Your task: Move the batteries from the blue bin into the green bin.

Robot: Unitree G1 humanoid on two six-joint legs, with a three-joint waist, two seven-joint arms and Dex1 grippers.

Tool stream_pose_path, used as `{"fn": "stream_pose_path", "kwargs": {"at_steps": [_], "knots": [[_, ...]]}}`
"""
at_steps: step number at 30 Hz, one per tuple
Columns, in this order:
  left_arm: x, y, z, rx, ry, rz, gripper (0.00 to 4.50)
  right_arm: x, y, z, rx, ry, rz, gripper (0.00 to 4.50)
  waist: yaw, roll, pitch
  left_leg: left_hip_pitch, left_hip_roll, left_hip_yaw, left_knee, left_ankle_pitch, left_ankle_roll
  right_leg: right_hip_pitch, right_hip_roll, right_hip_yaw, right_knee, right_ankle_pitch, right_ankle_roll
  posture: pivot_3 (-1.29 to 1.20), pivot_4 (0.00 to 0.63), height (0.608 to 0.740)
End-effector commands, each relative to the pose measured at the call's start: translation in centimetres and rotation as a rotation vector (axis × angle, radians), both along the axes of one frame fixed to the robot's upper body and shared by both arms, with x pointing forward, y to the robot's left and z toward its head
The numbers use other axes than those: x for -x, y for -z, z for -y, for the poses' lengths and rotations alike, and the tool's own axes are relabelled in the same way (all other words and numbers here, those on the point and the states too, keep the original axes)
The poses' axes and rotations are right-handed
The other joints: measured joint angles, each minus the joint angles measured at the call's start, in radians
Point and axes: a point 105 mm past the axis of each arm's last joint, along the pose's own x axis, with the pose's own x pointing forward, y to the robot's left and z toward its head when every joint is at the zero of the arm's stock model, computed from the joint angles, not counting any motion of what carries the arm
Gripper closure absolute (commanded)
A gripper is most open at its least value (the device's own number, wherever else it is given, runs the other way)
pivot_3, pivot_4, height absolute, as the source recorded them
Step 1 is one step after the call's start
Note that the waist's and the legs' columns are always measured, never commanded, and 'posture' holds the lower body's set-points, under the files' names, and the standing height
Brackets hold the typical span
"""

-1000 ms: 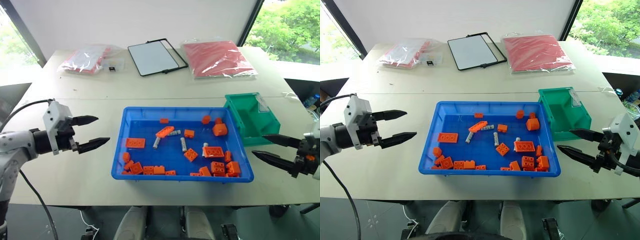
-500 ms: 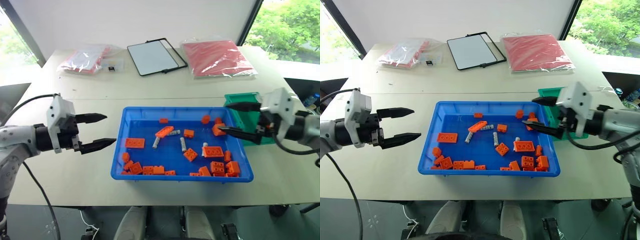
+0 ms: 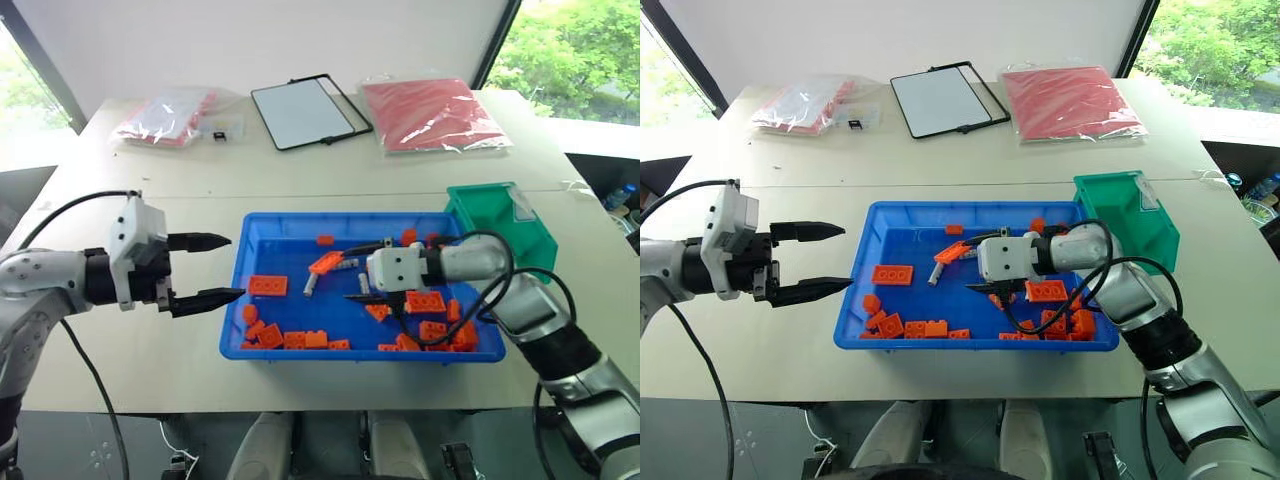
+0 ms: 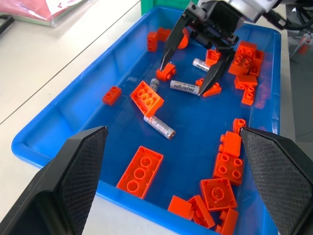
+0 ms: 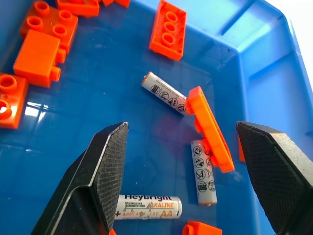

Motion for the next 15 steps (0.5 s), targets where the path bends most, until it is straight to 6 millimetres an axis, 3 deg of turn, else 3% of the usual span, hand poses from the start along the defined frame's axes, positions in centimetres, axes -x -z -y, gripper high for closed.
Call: {"fn": "stream_pose_path", "kwargs": {"at_steps": [1,15], "knots": [[0.2,-0.9,0.5,0.001,0.020,0.048,0.00,-1.0,-1.4,-1.2,-0.040,-0.014,0.062,0.89,-0.009,0.000,0.000,0.000,0.000,0.000,0.000,0.000,0.000,0.000,0.000,0.000,0.001,0.000,0.000,0.00,0.150,0.735],[-0.2,-1.2,0.6,0.016,0.014,0.061,0.00,-3.5,1.2,-3.9,-0.023,-0.006,0.051,0.89,-0.016,0.000,0.000,0.001,-0.001,0.000,0.000,0.002,-0.003,-0.003,0.000,0.002,0.010,0.000,-0.001,0.00,0.150,0.735]]}}
